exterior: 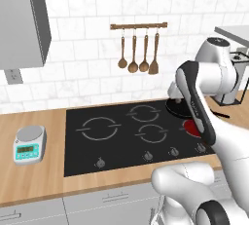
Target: Turn off the front right burner of the stove.
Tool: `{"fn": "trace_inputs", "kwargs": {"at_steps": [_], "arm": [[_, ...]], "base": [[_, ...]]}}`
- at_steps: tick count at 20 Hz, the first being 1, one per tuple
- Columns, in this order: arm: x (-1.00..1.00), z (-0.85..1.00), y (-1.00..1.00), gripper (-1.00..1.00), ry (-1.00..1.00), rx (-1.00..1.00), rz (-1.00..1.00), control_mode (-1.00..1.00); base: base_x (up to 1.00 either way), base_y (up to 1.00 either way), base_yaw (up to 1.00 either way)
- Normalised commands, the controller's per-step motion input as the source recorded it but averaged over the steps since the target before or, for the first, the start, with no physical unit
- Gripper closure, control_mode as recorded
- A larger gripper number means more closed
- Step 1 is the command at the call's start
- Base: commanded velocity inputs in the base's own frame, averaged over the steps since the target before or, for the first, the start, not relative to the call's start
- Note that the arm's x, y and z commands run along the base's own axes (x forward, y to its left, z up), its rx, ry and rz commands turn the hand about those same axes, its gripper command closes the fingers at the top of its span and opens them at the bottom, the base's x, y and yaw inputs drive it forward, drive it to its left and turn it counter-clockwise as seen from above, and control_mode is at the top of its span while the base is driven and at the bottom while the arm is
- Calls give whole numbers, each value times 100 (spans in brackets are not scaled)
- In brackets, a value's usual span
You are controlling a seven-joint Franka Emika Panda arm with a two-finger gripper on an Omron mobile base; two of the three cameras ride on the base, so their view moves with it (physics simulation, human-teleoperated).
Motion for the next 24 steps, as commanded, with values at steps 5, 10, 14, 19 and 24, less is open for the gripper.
{"fn": "trace_inputs", "kwargs": {"at_steps": [5,10,14,19,24], "arm": [[-16,-6,-55,-100,-2,0,0,-100],[-2,-15,-65,-100,-3,0,15,-100],[-16,-30,-79,-100,0,0,12,-100],[-26,-50,-70,-100,0,0,6,-100],[-7,-58,-55,-100,4,0,2,-100]], "base": [[0,0,0],[0,0,0],[0,0,0],[0,0,0],[0,0,0]]}}
